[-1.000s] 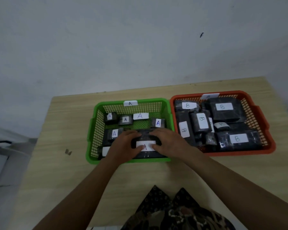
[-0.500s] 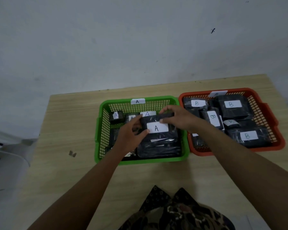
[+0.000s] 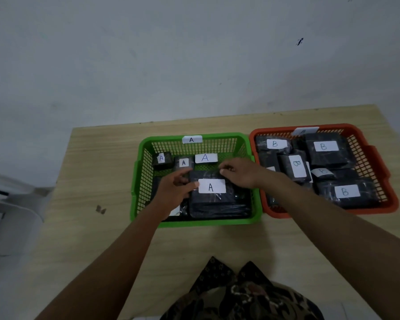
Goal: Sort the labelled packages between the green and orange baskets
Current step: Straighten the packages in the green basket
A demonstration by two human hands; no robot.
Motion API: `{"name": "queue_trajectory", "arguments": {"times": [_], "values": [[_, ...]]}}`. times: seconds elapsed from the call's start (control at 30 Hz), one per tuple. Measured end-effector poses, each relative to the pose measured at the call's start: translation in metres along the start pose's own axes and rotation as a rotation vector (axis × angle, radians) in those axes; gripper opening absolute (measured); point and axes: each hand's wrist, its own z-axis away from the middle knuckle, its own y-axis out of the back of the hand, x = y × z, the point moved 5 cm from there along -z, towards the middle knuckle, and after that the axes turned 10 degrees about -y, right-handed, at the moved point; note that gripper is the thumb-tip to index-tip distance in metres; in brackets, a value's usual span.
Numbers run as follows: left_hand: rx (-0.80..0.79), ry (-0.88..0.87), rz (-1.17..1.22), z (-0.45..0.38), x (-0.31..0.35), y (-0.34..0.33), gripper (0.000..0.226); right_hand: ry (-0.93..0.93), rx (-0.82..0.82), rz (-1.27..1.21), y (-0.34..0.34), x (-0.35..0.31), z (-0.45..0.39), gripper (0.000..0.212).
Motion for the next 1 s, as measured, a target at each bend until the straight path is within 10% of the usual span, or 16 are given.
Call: {"name": "queue_trajectory", "arguments": {"times": [0.5,0.7,1.0], "values": [[0.018,-0.129,-0.521,0.018,-0.011,-0.014,0.063,-0.032,0.017,0.372,-0.025,0.001,0.016,0.057],[0.171,-0.373,-0.708,0.021,0.005,0.030,0.037,0.095,0.264,0.428,-0.028,-0.023,0.027,0.043],[-0.245,-0.273,-1.018,0.033,-0.010,0.054,0.057,0.217,0.363,0.304,-0.066,-0.070,0.024,0.027]]}}
